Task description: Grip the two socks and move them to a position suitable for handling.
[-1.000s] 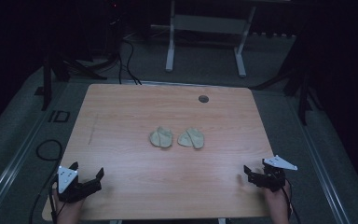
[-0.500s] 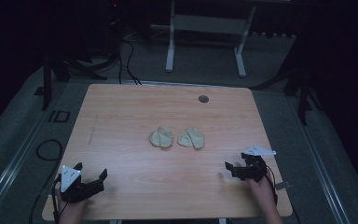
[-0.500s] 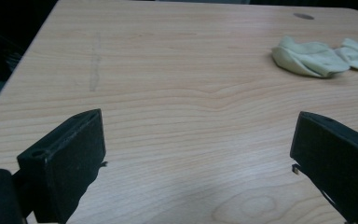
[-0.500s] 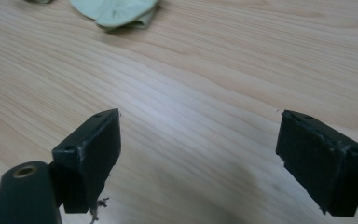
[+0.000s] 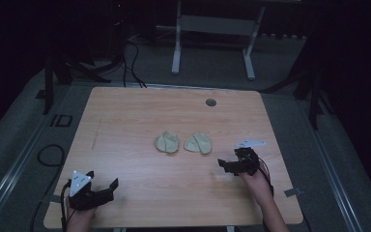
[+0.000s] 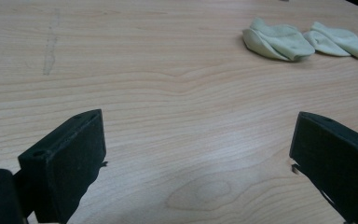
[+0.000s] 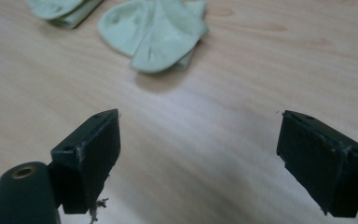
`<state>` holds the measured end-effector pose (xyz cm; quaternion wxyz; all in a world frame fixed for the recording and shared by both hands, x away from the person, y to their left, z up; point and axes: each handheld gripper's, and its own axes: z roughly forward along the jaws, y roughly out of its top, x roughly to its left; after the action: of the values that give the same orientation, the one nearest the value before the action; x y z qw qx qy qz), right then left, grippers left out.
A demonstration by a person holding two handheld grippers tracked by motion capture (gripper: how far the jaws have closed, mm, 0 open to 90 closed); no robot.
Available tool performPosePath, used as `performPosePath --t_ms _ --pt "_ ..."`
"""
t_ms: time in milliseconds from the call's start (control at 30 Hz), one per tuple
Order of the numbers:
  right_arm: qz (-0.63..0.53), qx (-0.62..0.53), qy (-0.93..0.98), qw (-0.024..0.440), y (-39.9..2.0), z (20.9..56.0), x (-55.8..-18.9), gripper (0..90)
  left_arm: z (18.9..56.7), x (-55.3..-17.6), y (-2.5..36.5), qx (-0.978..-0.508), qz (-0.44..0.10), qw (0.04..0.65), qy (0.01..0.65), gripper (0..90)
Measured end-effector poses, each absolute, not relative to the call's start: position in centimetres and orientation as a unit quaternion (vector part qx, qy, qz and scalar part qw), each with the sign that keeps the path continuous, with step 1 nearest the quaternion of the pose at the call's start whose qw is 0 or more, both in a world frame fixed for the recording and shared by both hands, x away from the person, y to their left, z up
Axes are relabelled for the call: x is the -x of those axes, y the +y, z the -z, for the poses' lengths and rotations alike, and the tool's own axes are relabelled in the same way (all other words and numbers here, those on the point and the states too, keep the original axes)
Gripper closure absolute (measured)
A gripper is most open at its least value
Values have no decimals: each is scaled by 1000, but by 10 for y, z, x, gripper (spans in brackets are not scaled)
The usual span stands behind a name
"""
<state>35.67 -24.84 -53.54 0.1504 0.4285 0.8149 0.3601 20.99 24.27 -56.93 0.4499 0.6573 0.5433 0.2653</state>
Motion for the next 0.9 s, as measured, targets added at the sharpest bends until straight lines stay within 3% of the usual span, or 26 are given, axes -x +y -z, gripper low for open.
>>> performPosePath --t_ms 600,900 --pt "-345 -412 832 137 -196 524 -398 148 572 -213 241 -666 -255 446 541 36" --pt "-328 -399 845 139 -168 535 -419 288 573 -213 240 -672 -253 446 535 35"
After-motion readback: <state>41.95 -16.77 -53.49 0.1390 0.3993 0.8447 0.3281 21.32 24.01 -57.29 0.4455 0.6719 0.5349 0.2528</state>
